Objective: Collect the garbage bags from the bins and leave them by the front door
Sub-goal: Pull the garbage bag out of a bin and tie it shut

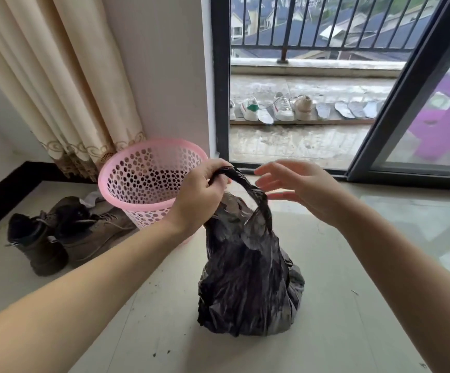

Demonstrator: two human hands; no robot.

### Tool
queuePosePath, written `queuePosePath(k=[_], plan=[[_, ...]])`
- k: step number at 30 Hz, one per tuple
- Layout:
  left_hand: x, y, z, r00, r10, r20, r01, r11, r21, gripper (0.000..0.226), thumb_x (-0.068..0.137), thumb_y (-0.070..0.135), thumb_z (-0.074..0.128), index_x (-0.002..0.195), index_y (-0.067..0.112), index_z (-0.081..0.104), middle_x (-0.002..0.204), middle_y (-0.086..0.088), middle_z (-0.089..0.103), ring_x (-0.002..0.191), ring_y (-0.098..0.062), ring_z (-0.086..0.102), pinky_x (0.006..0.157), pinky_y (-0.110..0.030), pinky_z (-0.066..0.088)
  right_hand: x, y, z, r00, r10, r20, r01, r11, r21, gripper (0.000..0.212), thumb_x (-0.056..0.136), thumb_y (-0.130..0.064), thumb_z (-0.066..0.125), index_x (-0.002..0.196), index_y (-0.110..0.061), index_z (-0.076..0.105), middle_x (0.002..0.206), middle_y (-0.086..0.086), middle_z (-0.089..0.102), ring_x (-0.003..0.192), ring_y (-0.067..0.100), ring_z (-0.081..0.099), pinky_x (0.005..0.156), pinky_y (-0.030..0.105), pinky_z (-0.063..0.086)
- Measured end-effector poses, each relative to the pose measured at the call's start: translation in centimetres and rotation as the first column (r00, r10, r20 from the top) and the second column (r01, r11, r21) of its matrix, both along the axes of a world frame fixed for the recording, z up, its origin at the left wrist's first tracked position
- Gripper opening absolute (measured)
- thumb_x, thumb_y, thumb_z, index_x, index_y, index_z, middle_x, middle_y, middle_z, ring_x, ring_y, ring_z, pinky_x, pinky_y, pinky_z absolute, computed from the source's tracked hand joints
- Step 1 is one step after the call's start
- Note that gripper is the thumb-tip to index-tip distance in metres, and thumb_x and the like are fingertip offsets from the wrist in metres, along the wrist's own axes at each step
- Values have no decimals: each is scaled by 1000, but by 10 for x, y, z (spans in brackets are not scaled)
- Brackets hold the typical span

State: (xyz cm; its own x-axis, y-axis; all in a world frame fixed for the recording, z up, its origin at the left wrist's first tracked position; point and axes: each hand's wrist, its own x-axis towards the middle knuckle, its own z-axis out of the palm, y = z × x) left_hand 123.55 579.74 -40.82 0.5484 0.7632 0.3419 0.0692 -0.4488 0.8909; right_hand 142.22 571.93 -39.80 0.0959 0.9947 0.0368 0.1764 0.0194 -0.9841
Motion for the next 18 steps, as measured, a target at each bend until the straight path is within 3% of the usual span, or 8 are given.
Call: queuePosePath(k=[3, 4, 7, 9, 12, 14, 16, 18], plan=[[-9, 6, 6, 982, -36, 187, 79, 970, -228, 41, 92, -9, 38, 82, 15, 69, 86, -1, 72, 83, -29, 59, 81, -38, 47, 9, 4, -33, 961, -189, 204, 203, 978, -49, 11, 92, -24, 58, 92, -23, 69, 93, -1, 71, 95, 20, 68, 88, 35, 56], [-12, 7, 6, 968, -84, 235, 160, 931, -328, 39, 94, -7, 36, 86, 13, 69, 84, -3, 73, 84, -28, 64, 82, -34, 52, 7, 4, -49, 923, -128, 362, 174, 980, -96, 13, 90, -26, 60, 102, -25, 65, 105, -2, 69, 101, 16, 64, 94, 35, 52], [-20, 6, 2, 939, -204, 276, 326, 783, -530, 33, 100, 8, 31, 97, 10, 64, 65, -7, 67, 66, -21, 66, 77, -35, 58, -13, 7, -99, 708, 237, 666, 36, 929, -369, 67, 83, -37, 66, 141, -25, 35, 139, 5, 45, 124, 21, 47, 107, 34, 38], [-25, 9, -4, 944, -235, 232, 329, 743, -583, 32, 100, 16, 31, 93, 11, 62, 48, 1, 51, 46, -15, 51, 75, -33, 58, -21, 11, -124, 600, 266, 755, 133, 897, -422, 68, 84, -28, 64, 143, -21, 30, 134, 12, 47, 116, 29, 52, 99, 39, 45], [-32, 19, -12, 947, -176, 269, 312, 697, -646, 39, 98, 19, 28, 81, 14, 63, 38, 8, 30, 34, -9, 26, 55, -25, 45, -12, 18, -124, 627, 70, 776, 264, 918, -296, 26, 88, -13, 51, 113, -9, 58, 105, 14, 66, 88, 28, 59, 73, 32, 47], [-34, 26, -14, 945, -58, 323, 276, 672, -687, 42, 98, 18, 28, 74, 13, 63, 36, 9, 24, 33, -7, 20, 46, -22, 36, 3, 19, -110, 655, -130, 745, 333, 934, -130, 17, 87, -13, 49, 92, -8, 65, 85, 12, 68, 79, 28, 58, 63, 33, 43], [-35, 33, -16, 961, 63, 270, 138, 736, -663, 37, 97, 17, 32, 75, 11, 61, 37, 9, 23, 33, -7, 18, 40, -21, 29, 11, 18, -91, 720, -296, 628, 390, 921, -14, 16, 86, -12, 50, 81, -8, 64, 69, 6, 63, 68, 24, 54, 58, 31, 38], [-32, 37, -19, 986, 109, 124, -30, 856, -517, 32, 97, 17, 37, 76, 10, 60, 37, 10, 26, 33, -7, 21, 37, -20, 28, 12, 17, -75, 846, -385, 369, 410, 912, 12, 16, 86, -11, 50, 80, -7, 65, 66, 4, 57, 64, 17, 48, 59, 31, 35]])
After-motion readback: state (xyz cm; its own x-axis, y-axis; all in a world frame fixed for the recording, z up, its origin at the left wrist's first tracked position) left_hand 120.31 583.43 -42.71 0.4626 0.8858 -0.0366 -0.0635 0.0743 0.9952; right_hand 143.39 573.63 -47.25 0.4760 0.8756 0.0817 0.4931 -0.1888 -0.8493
